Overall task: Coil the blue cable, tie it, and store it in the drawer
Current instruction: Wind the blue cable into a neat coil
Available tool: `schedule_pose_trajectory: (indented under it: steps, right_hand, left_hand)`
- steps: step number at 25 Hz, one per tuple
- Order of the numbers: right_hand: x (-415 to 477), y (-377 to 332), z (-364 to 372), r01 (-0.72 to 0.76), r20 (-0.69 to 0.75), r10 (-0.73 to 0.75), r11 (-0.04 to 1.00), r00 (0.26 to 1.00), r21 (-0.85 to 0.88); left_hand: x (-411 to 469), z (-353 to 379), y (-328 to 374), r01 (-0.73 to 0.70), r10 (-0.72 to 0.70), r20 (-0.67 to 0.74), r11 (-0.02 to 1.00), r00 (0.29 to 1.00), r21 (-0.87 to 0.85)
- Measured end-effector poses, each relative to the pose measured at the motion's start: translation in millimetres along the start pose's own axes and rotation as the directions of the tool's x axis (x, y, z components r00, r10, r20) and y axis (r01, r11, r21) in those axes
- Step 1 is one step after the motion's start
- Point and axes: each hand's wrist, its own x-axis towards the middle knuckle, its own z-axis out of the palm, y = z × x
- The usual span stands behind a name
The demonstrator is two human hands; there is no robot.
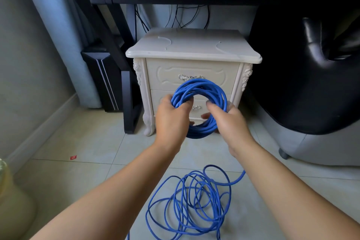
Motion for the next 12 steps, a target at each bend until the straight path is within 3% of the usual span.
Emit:
schedule_pose_trajectory:
  steps: [3, 5, 8, 10, 12]
  right_hand:
    - [2.7, -5.1, -6.1, -0.099, 0.128, 0.063, 0.951, 0.990, 0.292]
    - [2.5, -2.0, -7.7, -0.135, 0.182, 0.071, 0.918, 0.981, 0.373]
    - [8.9, 0.4, -12.4, 0.002, 0.059, -0.019, 0.958, 0.998, 0.287]
    - [12.2, -3.2, -16.7, 0.105, 0.014, -0.108, 0.984, 0.994, 0.143]
    - [8.9, -4.4, -17.5, 0.212, 0.061, -0.207, 0.973, 0.976, -0.087]
  left_hand:
    - [-1.0, -1.5, -0.4, 0.035, -0.033, 0.073, 0.999, 0.997, -0.029]
    - [-1.3, -4.4, -3.2, 0.099, -0.091, 0.149, 0.994, 0.985, -0.052]
    - [4.1, -10.5, -6.9, 0.151, -0.159, 0.291, 0.987, 0.943, 0.051]
    - [7.7, -16.4, -4.9, 0.084, -0.127, 0.346, 0.987, 0.929, 0.137]
    - [8.4, -20.9, -0.3, -0.058, -0.024, 0.401, 0.980, 0.916, 0.192]
